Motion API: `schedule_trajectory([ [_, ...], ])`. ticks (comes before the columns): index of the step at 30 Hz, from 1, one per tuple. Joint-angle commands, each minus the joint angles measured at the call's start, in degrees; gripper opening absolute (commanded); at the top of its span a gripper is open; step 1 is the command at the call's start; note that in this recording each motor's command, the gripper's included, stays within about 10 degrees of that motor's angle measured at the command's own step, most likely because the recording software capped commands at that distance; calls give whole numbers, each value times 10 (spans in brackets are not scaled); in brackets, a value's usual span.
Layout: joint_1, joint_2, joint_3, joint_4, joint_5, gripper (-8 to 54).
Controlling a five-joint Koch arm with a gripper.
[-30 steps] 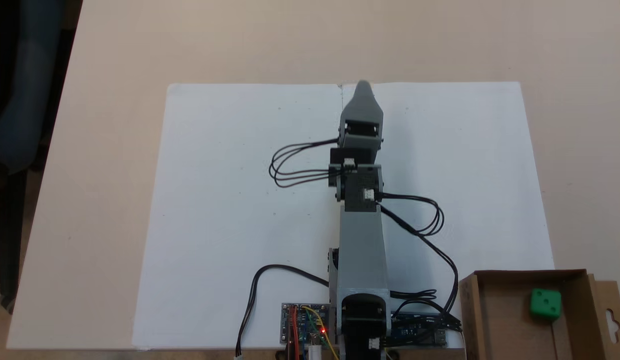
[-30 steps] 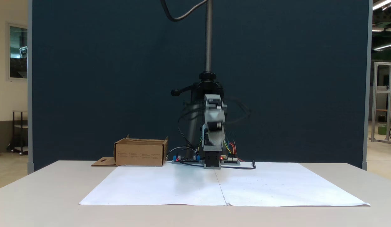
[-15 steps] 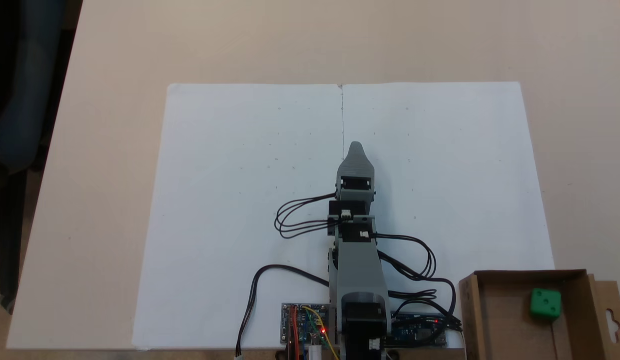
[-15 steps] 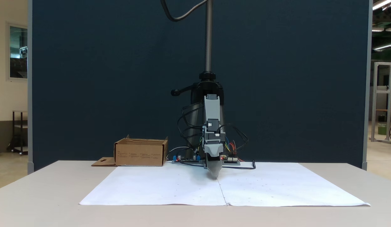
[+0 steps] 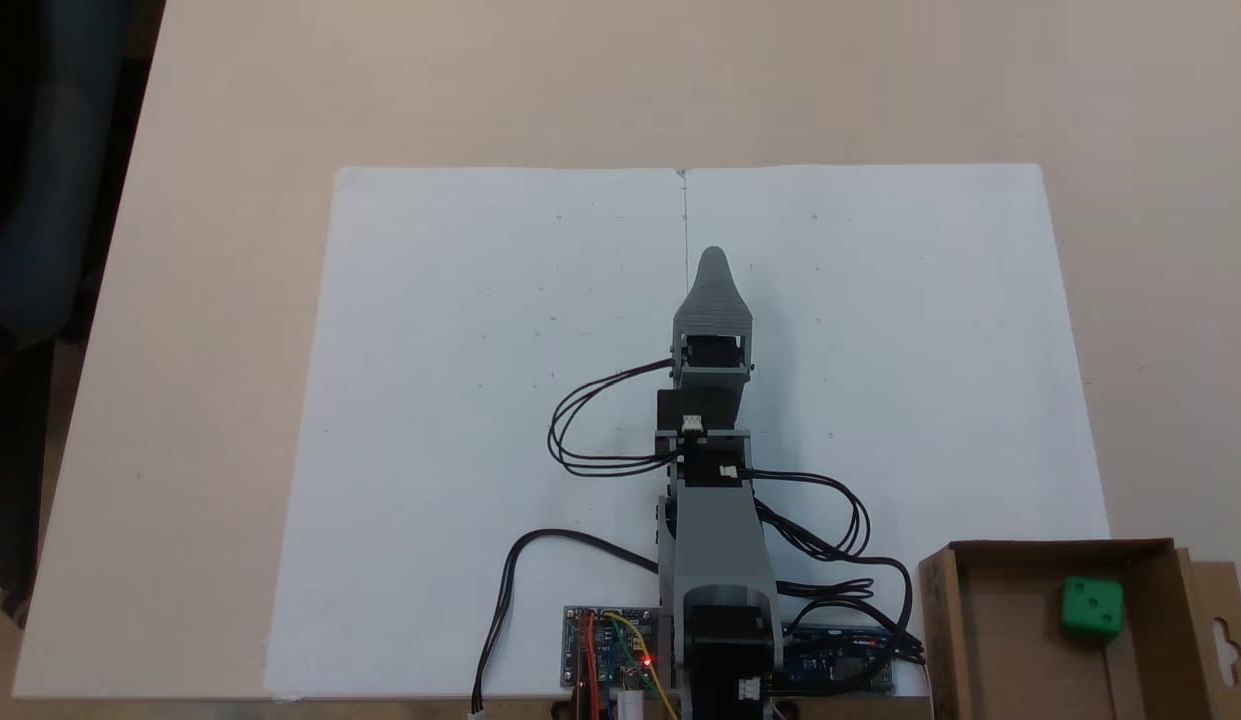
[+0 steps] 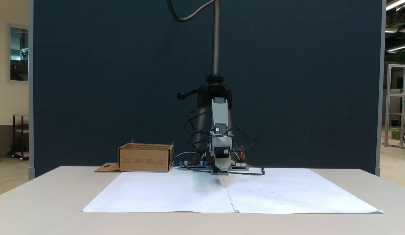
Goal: Grasp a green dice and put it in the bin.
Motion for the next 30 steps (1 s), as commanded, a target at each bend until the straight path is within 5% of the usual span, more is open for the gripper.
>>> schedule_trajectory([
  [1,6,68,44,-89,-38,433],
  [30,8,65,43,-340,-11,432],
])
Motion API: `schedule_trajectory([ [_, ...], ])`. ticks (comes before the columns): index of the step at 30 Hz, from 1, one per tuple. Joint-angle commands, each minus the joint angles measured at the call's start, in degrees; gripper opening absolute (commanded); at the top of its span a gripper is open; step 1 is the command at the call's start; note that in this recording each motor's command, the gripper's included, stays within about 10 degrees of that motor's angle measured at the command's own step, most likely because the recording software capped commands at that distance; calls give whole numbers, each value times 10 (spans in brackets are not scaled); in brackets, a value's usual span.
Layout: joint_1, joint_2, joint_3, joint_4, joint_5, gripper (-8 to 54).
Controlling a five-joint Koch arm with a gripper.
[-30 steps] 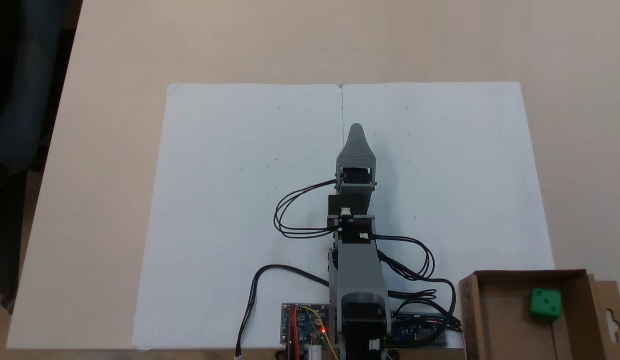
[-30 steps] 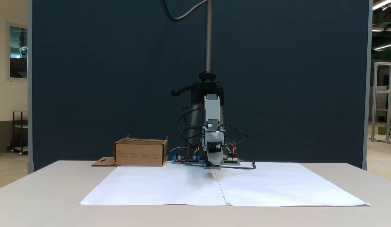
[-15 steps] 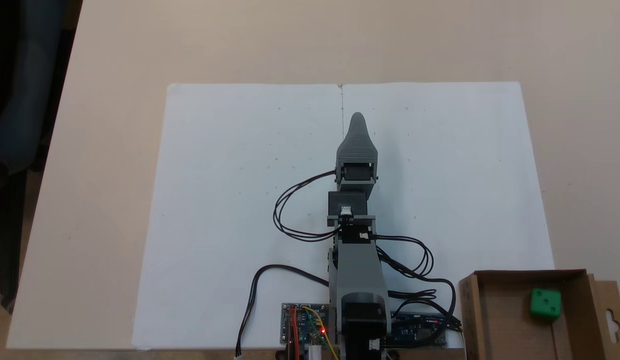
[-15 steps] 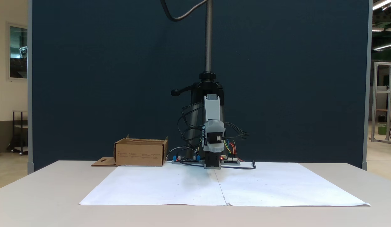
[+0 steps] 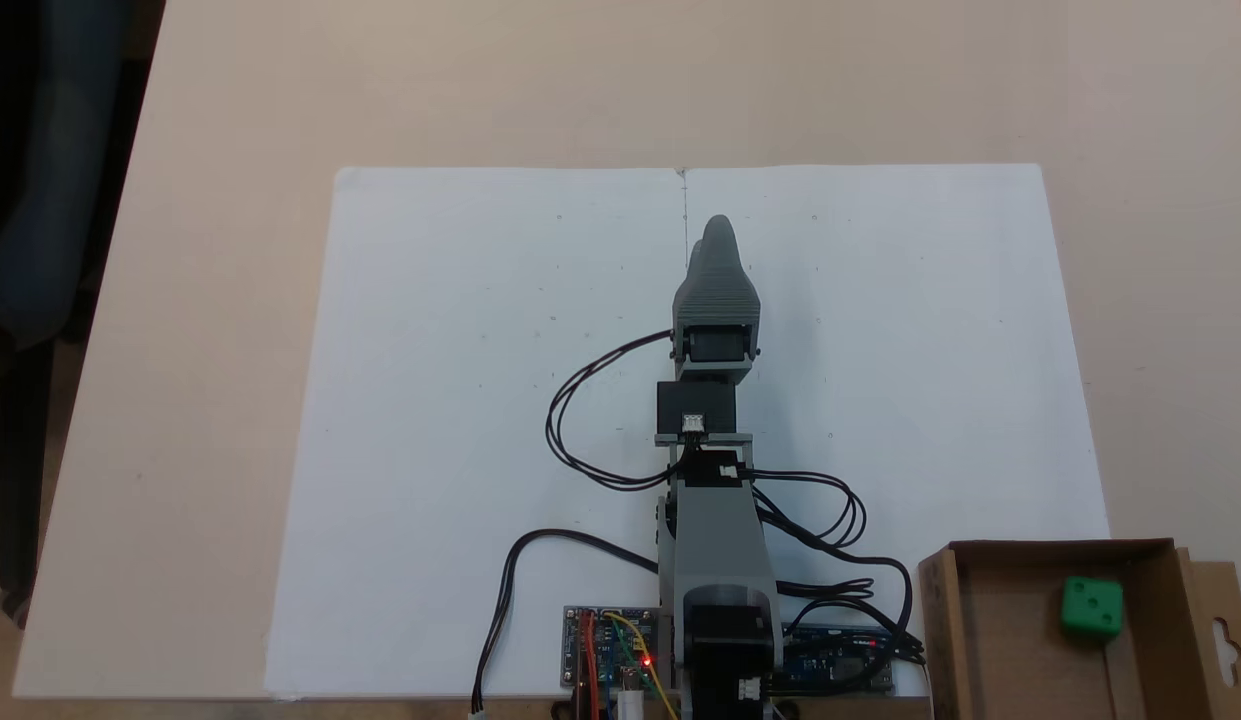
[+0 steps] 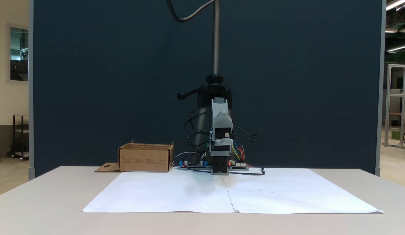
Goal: Grasp a green dice and put it in the bin.
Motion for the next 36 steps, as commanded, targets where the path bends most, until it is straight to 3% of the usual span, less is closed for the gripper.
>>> schedule_trajectory([
  [1,8,65,42,-77,-15,432],
  [8,6,64,42,-77,-70,432],
  [36,54,62,42,-65,-74,448],
])
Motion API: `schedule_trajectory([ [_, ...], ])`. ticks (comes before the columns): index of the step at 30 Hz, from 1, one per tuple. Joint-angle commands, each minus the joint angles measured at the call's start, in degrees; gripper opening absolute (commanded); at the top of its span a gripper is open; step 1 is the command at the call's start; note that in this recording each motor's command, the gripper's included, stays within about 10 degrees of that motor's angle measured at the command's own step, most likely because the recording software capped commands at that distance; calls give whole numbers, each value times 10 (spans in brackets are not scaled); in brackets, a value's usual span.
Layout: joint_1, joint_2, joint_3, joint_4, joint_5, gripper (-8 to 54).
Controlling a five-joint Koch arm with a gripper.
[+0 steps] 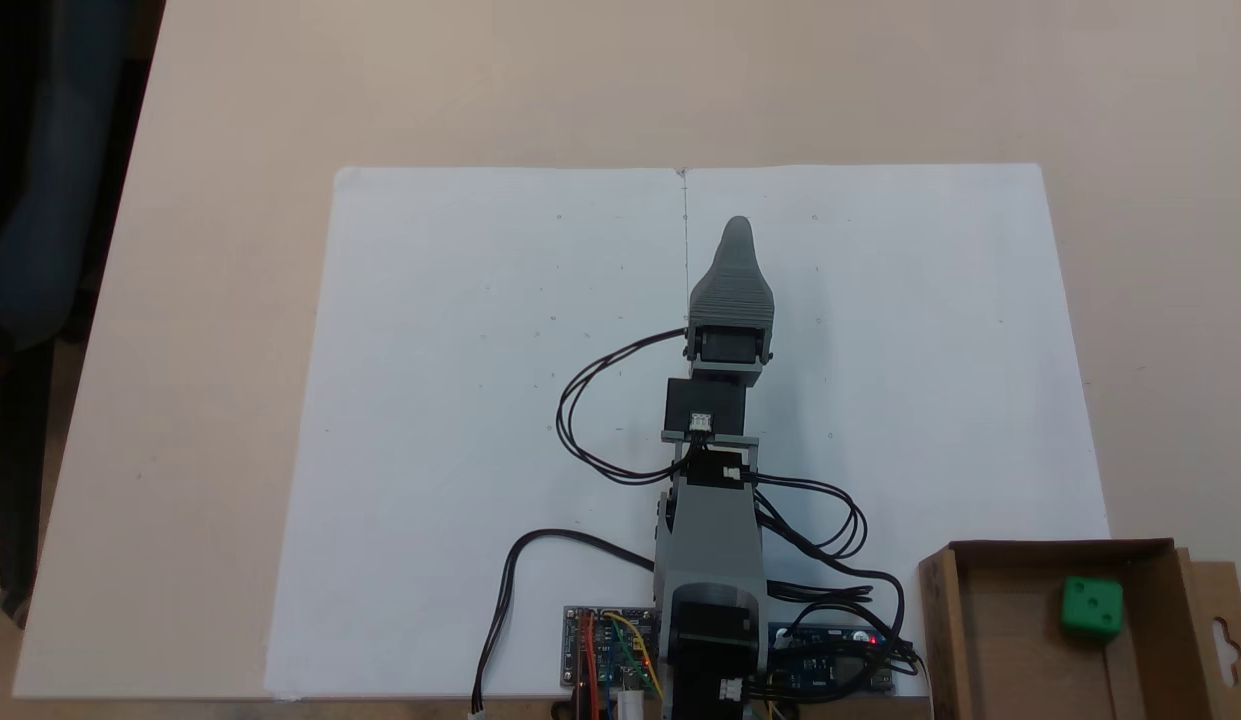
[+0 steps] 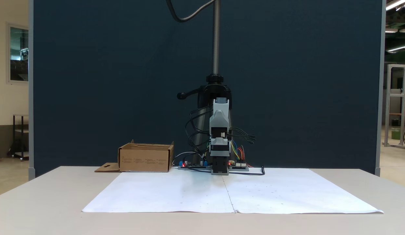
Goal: Grasp a green dice and put it in the bin.
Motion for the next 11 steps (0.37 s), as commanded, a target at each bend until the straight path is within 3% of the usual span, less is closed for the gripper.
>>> schedule_trajectory([
  [1,3,62,41,-65,-41,448],
  [11,-7,62,41,-65,-41,448],
])
